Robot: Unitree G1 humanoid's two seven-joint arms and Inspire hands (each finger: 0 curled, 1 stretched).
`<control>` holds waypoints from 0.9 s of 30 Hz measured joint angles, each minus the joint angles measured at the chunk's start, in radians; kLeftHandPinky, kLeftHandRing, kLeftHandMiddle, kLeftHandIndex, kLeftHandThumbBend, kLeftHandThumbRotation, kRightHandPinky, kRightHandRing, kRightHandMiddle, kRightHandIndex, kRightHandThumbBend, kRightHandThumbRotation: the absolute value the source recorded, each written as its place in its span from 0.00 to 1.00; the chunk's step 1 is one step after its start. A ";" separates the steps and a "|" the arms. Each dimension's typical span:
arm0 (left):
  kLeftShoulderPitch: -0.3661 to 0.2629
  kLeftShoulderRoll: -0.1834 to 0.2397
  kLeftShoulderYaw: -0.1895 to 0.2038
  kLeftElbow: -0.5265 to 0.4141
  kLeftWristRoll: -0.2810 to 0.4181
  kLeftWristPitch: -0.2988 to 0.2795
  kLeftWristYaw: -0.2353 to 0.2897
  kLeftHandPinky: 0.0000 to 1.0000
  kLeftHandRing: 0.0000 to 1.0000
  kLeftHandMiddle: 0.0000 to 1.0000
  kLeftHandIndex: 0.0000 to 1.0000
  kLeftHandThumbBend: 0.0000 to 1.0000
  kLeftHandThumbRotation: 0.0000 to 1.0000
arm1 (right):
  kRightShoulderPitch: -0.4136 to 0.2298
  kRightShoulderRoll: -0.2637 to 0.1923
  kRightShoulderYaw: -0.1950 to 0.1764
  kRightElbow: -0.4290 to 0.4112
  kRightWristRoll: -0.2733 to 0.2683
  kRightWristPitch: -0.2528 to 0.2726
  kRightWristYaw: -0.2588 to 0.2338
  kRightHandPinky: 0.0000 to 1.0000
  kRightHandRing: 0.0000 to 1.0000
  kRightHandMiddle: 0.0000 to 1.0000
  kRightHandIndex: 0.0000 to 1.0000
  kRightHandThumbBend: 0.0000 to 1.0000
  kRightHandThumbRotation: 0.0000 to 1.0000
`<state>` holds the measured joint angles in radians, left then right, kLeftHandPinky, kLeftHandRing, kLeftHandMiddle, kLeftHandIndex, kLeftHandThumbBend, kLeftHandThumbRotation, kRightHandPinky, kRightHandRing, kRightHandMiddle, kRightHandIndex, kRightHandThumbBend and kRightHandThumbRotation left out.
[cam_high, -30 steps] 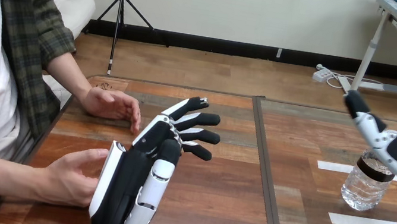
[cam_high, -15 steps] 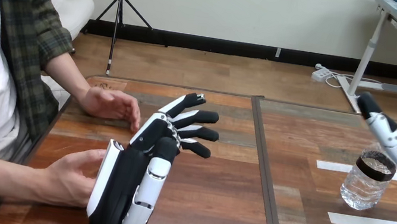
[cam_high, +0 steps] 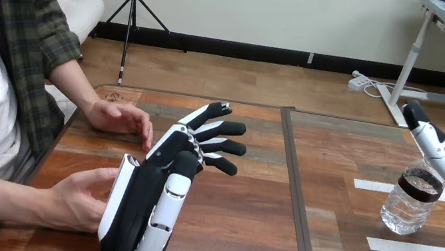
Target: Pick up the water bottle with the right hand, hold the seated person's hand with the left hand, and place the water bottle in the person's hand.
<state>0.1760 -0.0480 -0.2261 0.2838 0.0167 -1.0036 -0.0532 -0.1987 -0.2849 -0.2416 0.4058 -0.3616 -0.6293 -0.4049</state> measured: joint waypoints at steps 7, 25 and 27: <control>-0.001 0.000 0.001 0.001 -0.001 0.000 0.000 0.55 0.67 0.75 0.82 0.32 0.98 | -0.028 0.000 0.010 0.051 0.049 0.013 0.035 0.97 0.96 0.91 0.84 0.80 0.26; -0.001 0.000 0.004 0.002 0.004 -0.002 0.001 0.55 0.67 0.75 0.83 0.31 1.00 | -0.127 0.000 0.012 0.227 0.195 0.012 0.143 1.00 0.99 0.95 0.87 0.72 0.04; -0.001 0.000 0.005 0.002 0.004 -0.002 0.001 0.56 0.67 0.75 0.83 0.31 1.00 | -0.137 0.000 0.012 0.248 0.208 0.012 0.156 1.00 0.99 0.96 0.88 0.71 0.03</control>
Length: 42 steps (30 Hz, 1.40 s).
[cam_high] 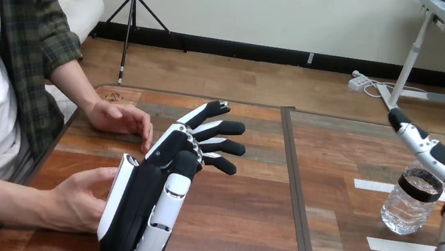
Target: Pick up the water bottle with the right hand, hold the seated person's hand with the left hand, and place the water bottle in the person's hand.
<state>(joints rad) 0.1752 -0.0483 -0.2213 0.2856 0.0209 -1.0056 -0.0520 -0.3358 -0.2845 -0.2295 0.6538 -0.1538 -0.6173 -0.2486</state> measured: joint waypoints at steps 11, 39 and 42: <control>0.000 0.000 0.001 0.000 0.004 -0.005 0.001 0.55 0.67 0.74 0.82 0.31 1.00 | -0.038 0.000 0.002 0.086 0.028 0.006 0.045 1.00 0.99 0.96 0.91 0.68 0.02; 0.001 0.000 0.005 0.000 0.006 -0.006 -0.001 0.55 0.66 0.74 0.82 0.32 1.00 | -0.090 -0.001 0.000 0.215 0.064 0.039 0.076 1.00 1.00 0.97 0.92 0.70 0.02; 0.001 0.000 0.005 0.000 0.001 -0.006 -0.003 0.55 0.67 0.74 0.82 0.32 1.00 | -0.094 -0.001 0.000 0.218 0.065 0.039 0.075 1.00 1.00 0.97 0.92 0.70 0.01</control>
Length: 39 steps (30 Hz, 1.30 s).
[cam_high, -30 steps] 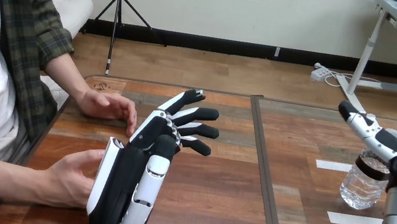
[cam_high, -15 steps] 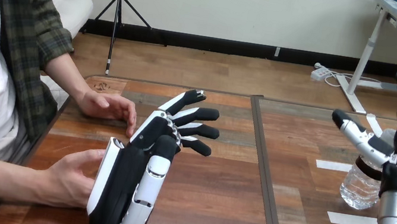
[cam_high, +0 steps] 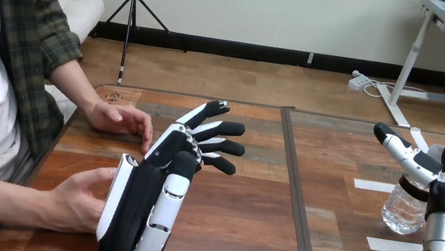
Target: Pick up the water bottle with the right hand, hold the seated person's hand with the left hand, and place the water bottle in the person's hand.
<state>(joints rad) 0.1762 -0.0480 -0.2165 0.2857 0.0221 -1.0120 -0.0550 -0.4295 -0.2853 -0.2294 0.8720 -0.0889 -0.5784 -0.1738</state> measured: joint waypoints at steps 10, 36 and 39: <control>0.000 0.000 0.001 0.000 -0.008 0.000 0.000 0.55 0.67 0.74 0.83 0.31 1.00 | -0.004 0.000 0.000 0.006 0.002 0.001 -0.007 1.00 0.99 0.96 0.91 0.70 0.03; 0.000 0.001 0.002 0.000 -0.016 0.000 -0.018 0.54 0.66 0.74 0.83 0.30 1.00 | -0.004 0.000 0.001 0.008 0.001 0.003 -0.030 1.00 0.98 0.95 0.91 0.67 0.00; 0.000 0.001 0.002 0.000 -0.017 0.000 -0.019 0.55 0.66 0.74 0.83 0.30 1.00 | -0.004 0.000 0.001 0.008 0.002 0.003 -0.030 1.00 0.98 0.95 0.91 0.67 0.00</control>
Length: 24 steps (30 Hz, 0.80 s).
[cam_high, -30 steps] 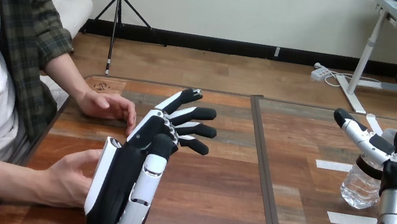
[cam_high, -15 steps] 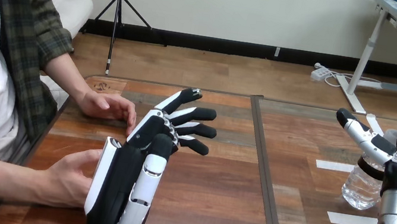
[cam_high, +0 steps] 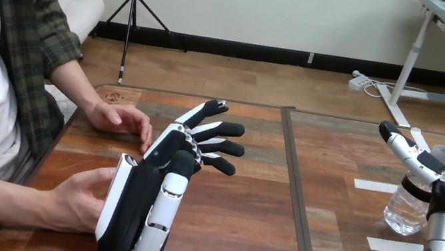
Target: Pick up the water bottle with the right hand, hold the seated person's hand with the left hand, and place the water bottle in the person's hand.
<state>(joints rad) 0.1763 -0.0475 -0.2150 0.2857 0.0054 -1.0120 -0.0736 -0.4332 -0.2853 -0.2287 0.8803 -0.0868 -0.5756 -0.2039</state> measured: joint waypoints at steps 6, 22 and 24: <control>0.000 0.000 0.000 0.000 -0.001 0.000 -0.002 0.54 0.66 0.74 0.83 0.30 1.00 | 0.000 0.000 0.000 0.000 0.003 0.000 0.001 1.00 0.98 0.95 0.91 0.67 0.00; 0.000 0.000 0.001 0.000 0.002 0.001 -0.003 0.54 0.66 0.73 0.83 0.29 1.00 | 0.003 0.002 0.003 -0.008 0.007 -0.001 0.012 0.97 0.94 0.93 0.89 0.66 0.00; 0.000 0.000 0.001 0.000 0.002 0.001 -0.003 0.54 0.66 0.73 0.83 0.28 1.00 | 0.005 0.003 0.006 -0.012 0.007 -0.001 0.012 0.97 0.94 0.93 0.89 0.66 0.00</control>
<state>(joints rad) 0.1766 -0.0475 -0.2139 0.2854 0.0076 -1.0112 -0.0762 -0.4278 -0.2823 -0.2231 0.8687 -0.0801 -0.5770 -0.1916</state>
